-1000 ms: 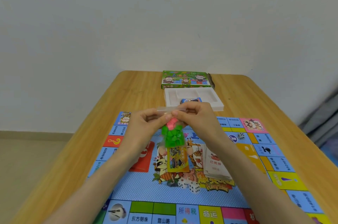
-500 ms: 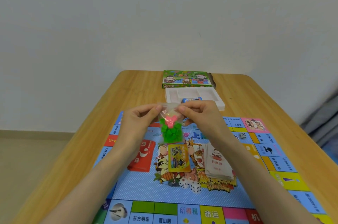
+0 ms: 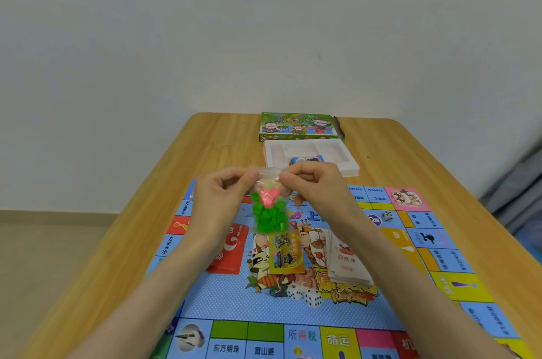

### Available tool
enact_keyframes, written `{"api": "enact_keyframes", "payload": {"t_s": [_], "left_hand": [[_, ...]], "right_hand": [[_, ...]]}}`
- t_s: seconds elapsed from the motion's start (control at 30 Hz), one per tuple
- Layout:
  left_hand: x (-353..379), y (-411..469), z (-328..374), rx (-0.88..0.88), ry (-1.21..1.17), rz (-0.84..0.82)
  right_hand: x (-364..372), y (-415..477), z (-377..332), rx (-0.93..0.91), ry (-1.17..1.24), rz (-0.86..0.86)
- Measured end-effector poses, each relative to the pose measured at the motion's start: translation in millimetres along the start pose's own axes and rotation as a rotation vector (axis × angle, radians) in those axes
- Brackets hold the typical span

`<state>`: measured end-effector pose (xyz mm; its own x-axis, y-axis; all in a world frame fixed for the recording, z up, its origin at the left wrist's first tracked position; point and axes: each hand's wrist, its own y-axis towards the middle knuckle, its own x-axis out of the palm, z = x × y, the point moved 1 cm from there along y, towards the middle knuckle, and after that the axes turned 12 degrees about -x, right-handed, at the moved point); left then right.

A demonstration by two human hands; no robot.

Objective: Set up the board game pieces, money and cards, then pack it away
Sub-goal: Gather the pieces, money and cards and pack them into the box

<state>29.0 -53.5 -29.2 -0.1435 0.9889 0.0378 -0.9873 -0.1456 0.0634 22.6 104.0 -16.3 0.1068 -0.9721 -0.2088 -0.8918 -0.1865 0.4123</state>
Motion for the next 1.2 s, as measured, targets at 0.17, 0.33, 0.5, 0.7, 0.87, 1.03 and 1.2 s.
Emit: {"api": "enact_keyframes", "payload": {"t_s": [0.17,0.33,0.5,0.7,0.87,1.03,1.2], "left_hand": [[1.2,-1.4,-1.8,0.005,0.015,-0.009],[2.2,-2.3,-2.3,-0.030,0.005,-0.118],[2.7,-3.1,-2.0,-0.029,0.052,-0.129],[5.3,-5.7,-0.5,-0.012,0.090,-0.085],[5.1,-7.0,1.6,-0.015,0.049,-0.126],[2.7,-5.9,4.2,-0.029,-0.035,-0.089],[4.4,-8.6,5.8,0.006,0.010,-0.101]], "right_hand": [[3.0,-1.1,0.3,-0.011,0.033,0.017],[1.7,-0.5,-0.7,-0.080,-0.037,-0.019],[4.5,-0.3,0.2,-0.141,-0.103,-0.057],[9.1,-2.4,-0.4,-0.150,-0.140,-0.063],[7.6,-1.4,-2.3,-0.179,-0.151,-0.047],[5.6,-0.6,-1.1,-0.092,-0.061,-0.016],[7.2,-1.5,-0.3,-0.154,-0.127,-0.030]]}}
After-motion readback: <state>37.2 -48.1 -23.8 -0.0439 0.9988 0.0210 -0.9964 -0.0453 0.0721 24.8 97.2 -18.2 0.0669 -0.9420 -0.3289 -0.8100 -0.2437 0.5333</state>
